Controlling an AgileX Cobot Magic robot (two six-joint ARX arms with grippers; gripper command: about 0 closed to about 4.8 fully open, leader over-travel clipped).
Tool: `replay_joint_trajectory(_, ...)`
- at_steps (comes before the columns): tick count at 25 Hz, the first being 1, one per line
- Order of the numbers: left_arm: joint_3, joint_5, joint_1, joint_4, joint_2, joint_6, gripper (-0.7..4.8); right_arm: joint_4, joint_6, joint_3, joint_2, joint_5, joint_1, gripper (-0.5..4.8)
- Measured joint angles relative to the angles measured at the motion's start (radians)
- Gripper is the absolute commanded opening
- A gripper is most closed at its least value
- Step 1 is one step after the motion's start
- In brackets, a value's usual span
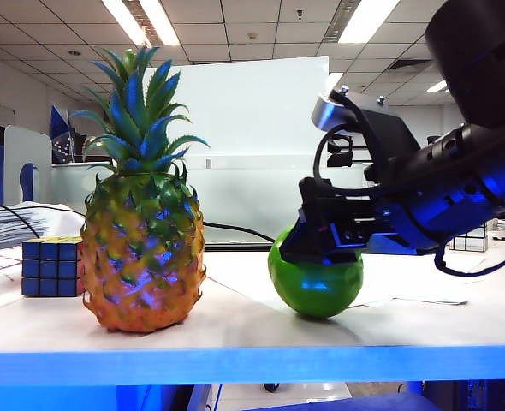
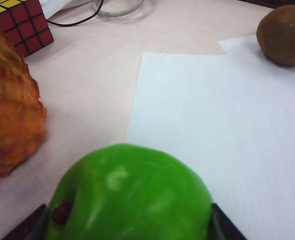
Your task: Arrange all the fruits from large to small from left to right in a row.
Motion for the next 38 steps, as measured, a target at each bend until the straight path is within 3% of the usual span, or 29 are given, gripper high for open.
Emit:
replay_joint_trajectory(2,0.0,0.0,0.0,0.0,0.0,0.0,0.22,0.005,0.0,0.0,0.001,0.0,0.0,1.61)
replay_joint_trajectory(7,0.0,0.0,0.0,0.0,0.0,0.0,0.22,0.006,0.0,0.0,0.001,0.008,0.0,2.64)
replay_joint_trajectory(9,0.0,0.0,0.0,0.0,0.0,0.0,0.22,0.007,0.0,0.0,0.001,0.012,0.0,3.59)
replay_joint_trajectory(12,0.0,0.0,0.0,-0.001,0.0,0.0,0.22,0.018,0.0,-0.003,0.003,0.032,0.0,3.84)
replay_joint_trajectory(15,0.0,0.0,0.0,-0.007,0.0,0.0,0.22,0.038,0.0,-0.005,0.004,0.035,0.0,4.56)
replay_joint_trajectory(30,0.0,0.0,0.0,-0.024,0.0,0.0,0.22,0.061,0.002,-0.004,0.004,0.034,0.0,4.77)
replay_joint_trajectory(38,0.0,0.0,0.0,-0.027,0.0,0.001,0.22,0.087,0.075,-0.005,0.0,-0.126,0.001,4.79)
